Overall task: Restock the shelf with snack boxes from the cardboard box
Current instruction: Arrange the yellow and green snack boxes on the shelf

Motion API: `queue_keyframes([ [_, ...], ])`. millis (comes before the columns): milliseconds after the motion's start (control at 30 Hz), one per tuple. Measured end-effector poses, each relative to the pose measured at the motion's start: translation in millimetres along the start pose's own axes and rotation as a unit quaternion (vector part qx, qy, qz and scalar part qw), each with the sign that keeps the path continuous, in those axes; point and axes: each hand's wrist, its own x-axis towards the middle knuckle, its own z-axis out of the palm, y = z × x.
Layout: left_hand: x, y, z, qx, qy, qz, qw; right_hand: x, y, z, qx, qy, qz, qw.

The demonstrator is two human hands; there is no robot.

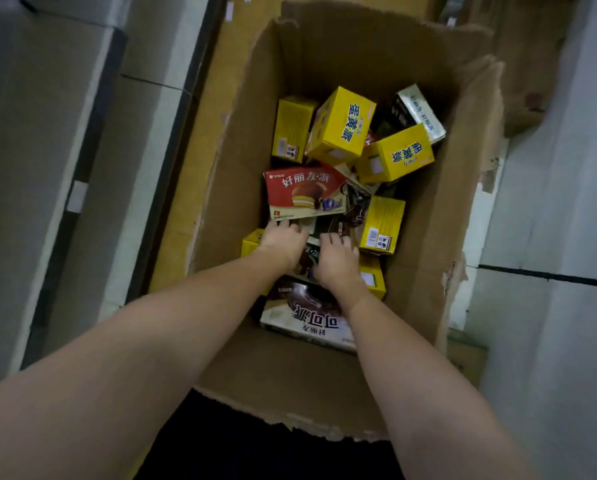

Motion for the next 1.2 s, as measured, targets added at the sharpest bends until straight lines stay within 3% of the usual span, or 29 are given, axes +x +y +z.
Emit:
queue_keyframes([
  [133,13,1,5,0.032,-0.023,-0.002,0.999,3,4,7,-0.039,-0.003,0.003,0.999],
  [300,-10,12,13,0.073,-0.051,0.036,0.995,-23,4,5,0.0,-0.086,-0.016,0.996],
  [433,-42,24,13,-0.017,-0.089,0.05,0.995,-49,2,-11,-0.004,-0.098,-0.033,0.995],
  [600,-79,20,-13,-0.084,-0.078,0.067,0.991,-72,-2,-42,0.053,-0.135,-0.014,0.989],
  [700,-95,12,-31,-0.127,-0.031,0.041,0.991,-80,-5,-62,0.113,-0.106,0.01,0.988],
  [800,-102,6,-50,-0.162,0.018,-0.005,0.987,-84,-8,-85,0.131,-0.026,0.013,0.991],
  [933,-98,0,-78,-0.252,0.022,-0.067,0.965,-82,-3,-113,0.118,0.066,0.022,0.991],
  [1200,-77,-2,-108,-0.406,0.046,-0.148,0.901,-63,20,-156,0.082,0.101,0.051,0.99],
])
